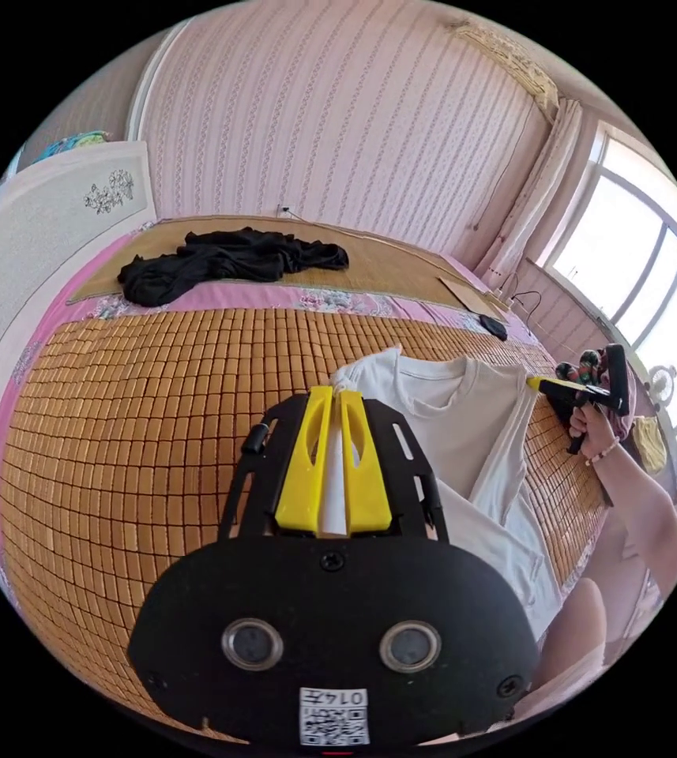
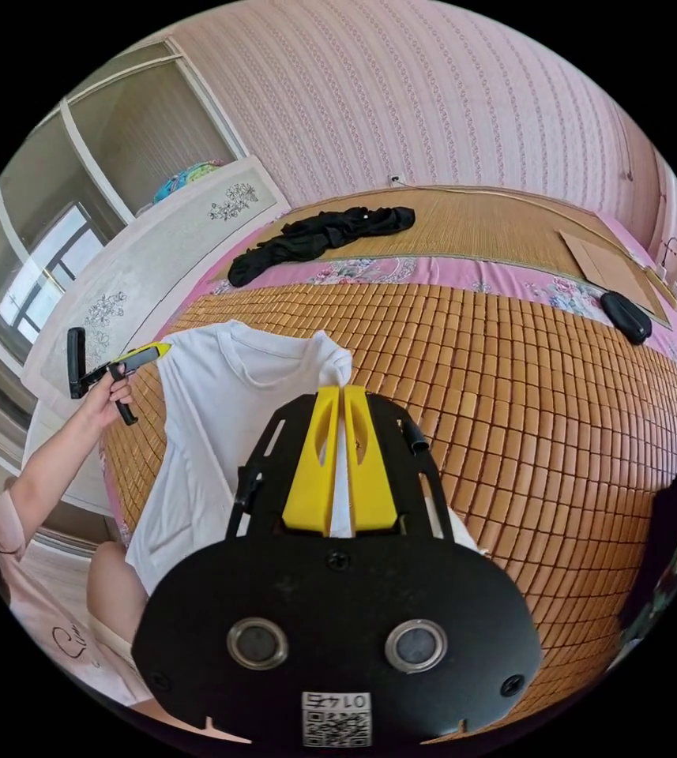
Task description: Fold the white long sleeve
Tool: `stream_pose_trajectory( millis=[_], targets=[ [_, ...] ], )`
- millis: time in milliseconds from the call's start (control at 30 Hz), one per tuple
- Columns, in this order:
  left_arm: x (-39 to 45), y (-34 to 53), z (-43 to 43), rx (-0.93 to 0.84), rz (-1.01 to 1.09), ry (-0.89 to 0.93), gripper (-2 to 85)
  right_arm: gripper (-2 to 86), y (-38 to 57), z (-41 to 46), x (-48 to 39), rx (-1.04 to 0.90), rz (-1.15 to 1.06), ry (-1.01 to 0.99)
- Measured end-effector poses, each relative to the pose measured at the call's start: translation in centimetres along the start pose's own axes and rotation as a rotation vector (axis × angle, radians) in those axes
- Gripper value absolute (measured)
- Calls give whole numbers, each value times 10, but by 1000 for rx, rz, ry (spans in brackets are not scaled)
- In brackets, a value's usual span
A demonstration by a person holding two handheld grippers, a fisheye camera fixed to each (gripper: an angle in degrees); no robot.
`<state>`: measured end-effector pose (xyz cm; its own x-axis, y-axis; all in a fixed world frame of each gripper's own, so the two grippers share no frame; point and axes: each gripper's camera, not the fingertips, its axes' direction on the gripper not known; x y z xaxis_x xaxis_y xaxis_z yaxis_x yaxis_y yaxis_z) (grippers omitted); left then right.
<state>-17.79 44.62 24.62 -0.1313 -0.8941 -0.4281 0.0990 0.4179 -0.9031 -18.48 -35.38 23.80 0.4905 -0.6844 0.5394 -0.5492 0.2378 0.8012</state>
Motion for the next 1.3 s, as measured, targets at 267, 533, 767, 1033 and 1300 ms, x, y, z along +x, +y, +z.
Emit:
stream_pose_trajectory(
  millis=[267,533,767,1033,1300],
  targets=[
    [40,91,-142,1,262,65,-6,3,120,-109,-57,71,-166,-190],
    [77,306,-168,-418,316,-54,-5,1,317,-31,-98,-403,-84,-206],
    [94,331,-226,-379,191,-62,-9,4,339,-34,-147,-301,-104,-45],
    [191,297,-172,-318,262,137,-10,9,289,46,-230,-159,-235,-101],
    [228,316,-143,-538,295,225,-10,-8,291,133,-263,-570,-258,-252]
  ],
)
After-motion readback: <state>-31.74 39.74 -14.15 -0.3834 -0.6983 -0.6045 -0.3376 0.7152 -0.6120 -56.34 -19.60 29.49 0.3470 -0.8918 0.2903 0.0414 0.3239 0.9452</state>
